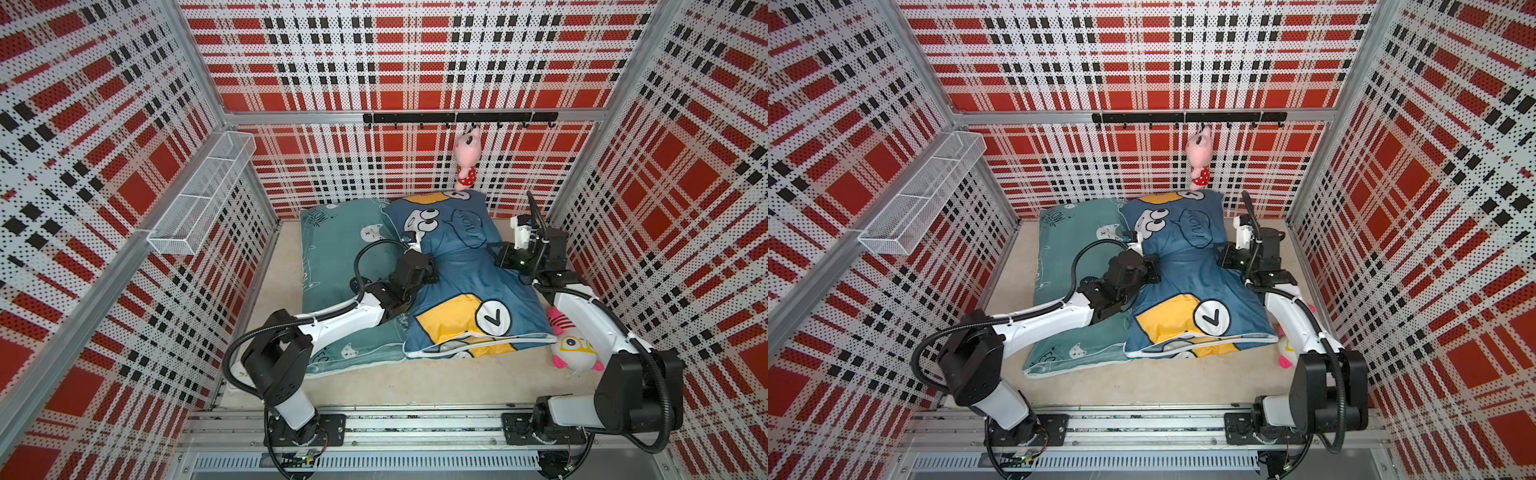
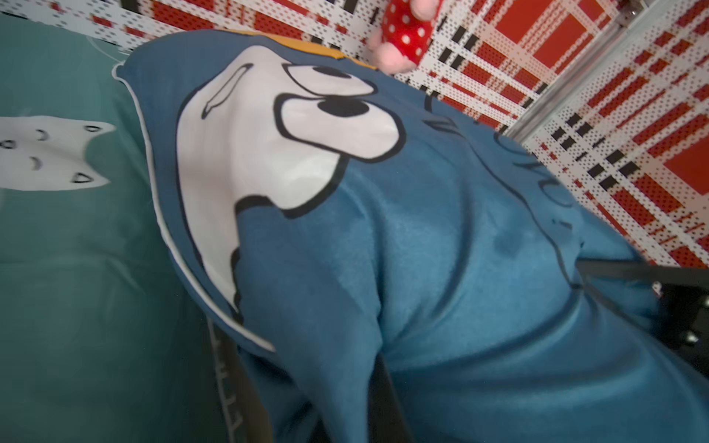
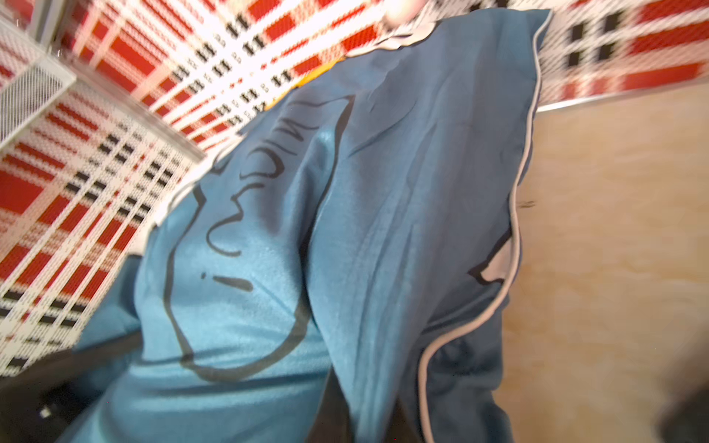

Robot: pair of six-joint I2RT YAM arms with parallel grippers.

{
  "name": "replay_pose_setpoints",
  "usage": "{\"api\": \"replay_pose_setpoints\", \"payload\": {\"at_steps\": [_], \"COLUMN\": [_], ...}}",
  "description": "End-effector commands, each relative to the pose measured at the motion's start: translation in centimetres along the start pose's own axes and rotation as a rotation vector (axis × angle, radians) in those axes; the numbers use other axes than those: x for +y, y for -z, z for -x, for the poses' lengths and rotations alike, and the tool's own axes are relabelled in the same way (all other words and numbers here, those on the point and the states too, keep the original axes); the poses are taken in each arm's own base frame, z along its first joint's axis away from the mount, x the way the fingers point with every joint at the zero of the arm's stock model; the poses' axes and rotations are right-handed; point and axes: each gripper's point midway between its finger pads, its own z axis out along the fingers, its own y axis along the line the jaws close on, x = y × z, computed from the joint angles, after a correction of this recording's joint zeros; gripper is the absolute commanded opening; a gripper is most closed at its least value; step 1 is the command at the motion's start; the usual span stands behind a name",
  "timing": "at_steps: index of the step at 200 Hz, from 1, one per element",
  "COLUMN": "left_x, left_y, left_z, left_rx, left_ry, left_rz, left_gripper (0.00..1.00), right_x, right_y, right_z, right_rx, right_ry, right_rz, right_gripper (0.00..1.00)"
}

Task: Zip up pillowcases
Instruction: Place the pillowcase at the center of the board.

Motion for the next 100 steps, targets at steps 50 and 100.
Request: {"api": "replay_pose_setpoints", "payload": {"at_steps": [50,100], "left_x": [-3.3,2.1], "left_y": [-7.0,-10.0], "left_z": [-2.9,-5.5], "left_rx": [-0.021,-0.005], "left_ry": [-0.022,0.009], "left_rz": [-0.069,0.100], "left_gripper": [0.00,0.00], "right_x": [-2.2,-4.0], "right_y": [-3.2,-6.8], "right_z": [0.4,-1.0], "right_rx": [0.023,0.047], "right_ry": [0.111,0.079], "right_rz": [0.111,0.126], "right_gripper": [0.00,0.00]}}
